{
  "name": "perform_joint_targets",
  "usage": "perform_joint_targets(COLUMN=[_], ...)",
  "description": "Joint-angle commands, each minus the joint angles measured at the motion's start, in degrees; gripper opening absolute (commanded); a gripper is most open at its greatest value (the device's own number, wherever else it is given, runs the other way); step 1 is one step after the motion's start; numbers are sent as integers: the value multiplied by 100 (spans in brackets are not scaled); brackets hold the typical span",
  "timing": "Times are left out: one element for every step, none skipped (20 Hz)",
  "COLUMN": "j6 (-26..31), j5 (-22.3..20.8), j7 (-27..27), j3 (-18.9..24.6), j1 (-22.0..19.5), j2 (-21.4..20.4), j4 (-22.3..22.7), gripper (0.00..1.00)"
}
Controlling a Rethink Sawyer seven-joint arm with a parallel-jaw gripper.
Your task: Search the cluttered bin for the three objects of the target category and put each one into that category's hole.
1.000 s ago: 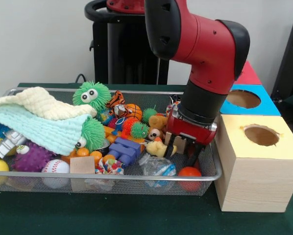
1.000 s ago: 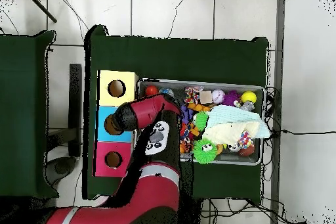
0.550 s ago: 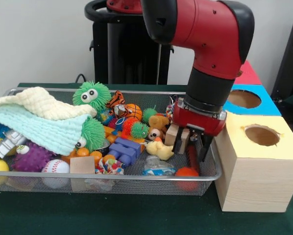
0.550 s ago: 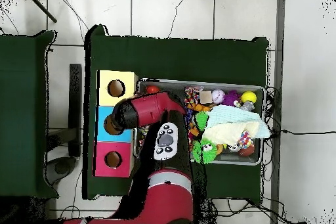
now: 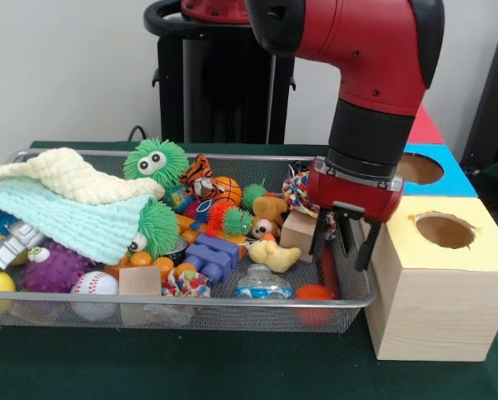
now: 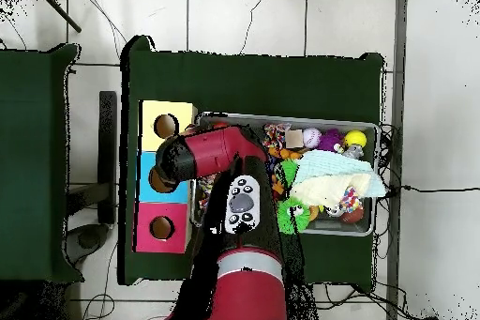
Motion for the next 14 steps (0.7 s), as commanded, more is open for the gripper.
perform_joint_targets(j6=[-7,-29,-86,-142,-153,-102,-68,-4,60,159,198,237,251,282], j5=[4,9,23,37,46,47,32,-5,-42,-102,-134,-167,-193,-209], j7=[-128,-123,-177,-231,-281,-340,-331,-300,-270,-286,-381,-475,-536,-567], j3=[692,727,854,982,1090,1154,1140,1058,975,881,905,929,946,946], j1=[-239,-269,-363,-457,-536,-594,-594,-556,-519,-499,-577,-655,-719,-770], j2=[19,6,-11,-29,-44,-70,-82,-104,-125,-185,-252,-318,-351,-401], j4=[264,291,342,393,444,484,490,472,455,458,519,581,613,656], gripper=[100,100,100,100,100,100,100,100,100,100,100,100,100,100])
